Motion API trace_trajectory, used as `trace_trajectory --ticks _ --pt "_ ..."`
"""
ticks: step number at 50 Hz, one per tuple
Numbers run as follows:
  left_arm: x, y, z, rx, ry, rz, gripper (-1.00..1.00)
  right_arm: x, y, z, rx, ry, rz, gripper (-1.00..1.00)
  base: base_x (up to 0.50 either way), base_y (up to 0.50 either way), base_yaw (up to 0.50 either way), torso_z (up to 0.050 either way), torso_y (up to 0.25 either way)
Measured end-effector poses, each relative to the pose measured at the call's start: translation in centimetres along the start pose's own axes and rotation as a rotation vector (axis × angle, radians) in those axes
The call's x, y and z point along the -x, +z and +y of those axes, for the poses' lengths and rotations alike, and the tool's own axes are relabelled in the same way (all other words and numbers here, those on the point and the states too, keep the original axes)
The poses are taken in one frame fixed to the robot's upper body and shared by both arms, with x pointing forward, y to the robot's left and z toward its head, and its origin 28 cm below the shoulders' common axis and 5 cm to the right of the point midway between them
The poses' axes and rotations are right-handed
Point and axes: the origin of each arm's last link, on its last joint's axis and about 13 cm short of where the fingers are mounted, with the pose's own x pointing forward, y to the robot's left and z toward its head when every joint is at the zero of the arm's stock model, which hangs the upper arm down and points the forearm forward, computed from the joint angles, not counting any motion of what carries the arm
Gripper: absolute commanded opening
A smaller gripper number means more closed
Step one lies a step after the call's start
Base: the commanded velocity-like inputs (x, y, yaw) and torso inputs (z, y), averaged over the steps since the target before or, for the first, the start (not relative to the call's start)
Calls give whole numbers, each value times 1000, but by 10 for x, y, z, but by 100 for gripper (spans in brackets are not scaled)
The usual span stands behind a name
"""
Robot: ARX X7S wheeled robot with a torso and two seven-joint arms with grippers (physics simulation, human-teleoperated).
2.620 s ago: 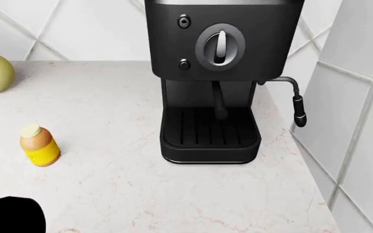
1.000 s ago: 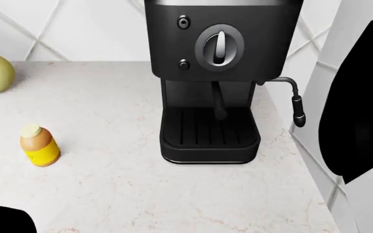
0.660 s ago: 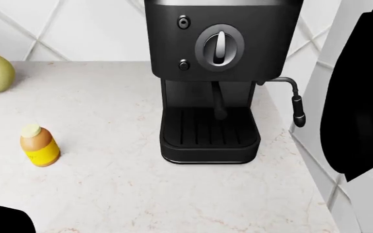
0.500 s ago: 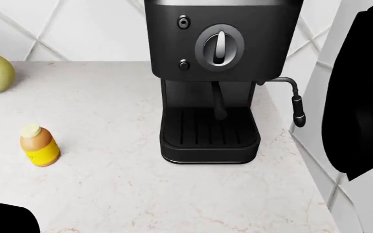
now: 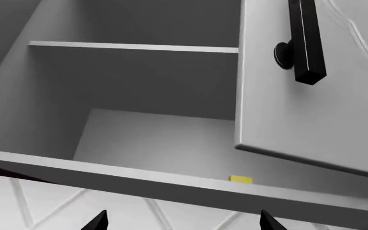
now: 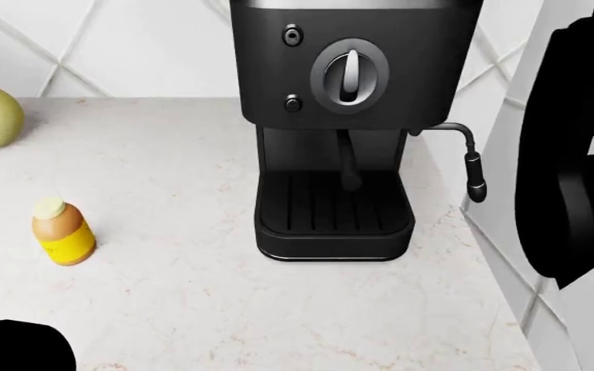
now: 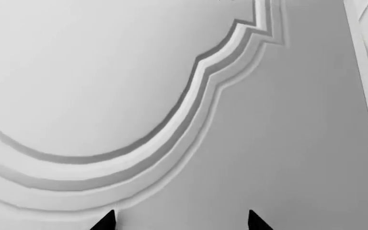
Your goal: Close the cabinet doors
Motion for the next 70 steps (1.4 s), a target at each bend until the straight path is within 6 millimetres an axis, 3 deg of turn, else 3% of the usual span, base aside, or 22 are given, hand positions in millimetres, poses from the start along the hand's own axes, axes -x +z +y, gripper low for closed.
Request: trace_trajectory --ticks 27,40,49,62,70 --pt "1 -2 1 5 3 7 100 -9 -11 10 135 -19 -11 100 2 1 1 0 0" --pt "1 -4 2 8 7 12 100 -18 -28 23 246 -1 20 100 3 2 4 0 0" --pt "2 -6 2 9 8 17 100 -20 -53 34 290 44 106 100 3 1 3 0 0" --pt "2 -7 1 11 6 22 100 -18 -56 42 399 40 87 100 8 4 6 0 0" --pt "2 -7 2 12 8 24 100 -1 -65 28 260 1 136 100 0 0 1 0 0"
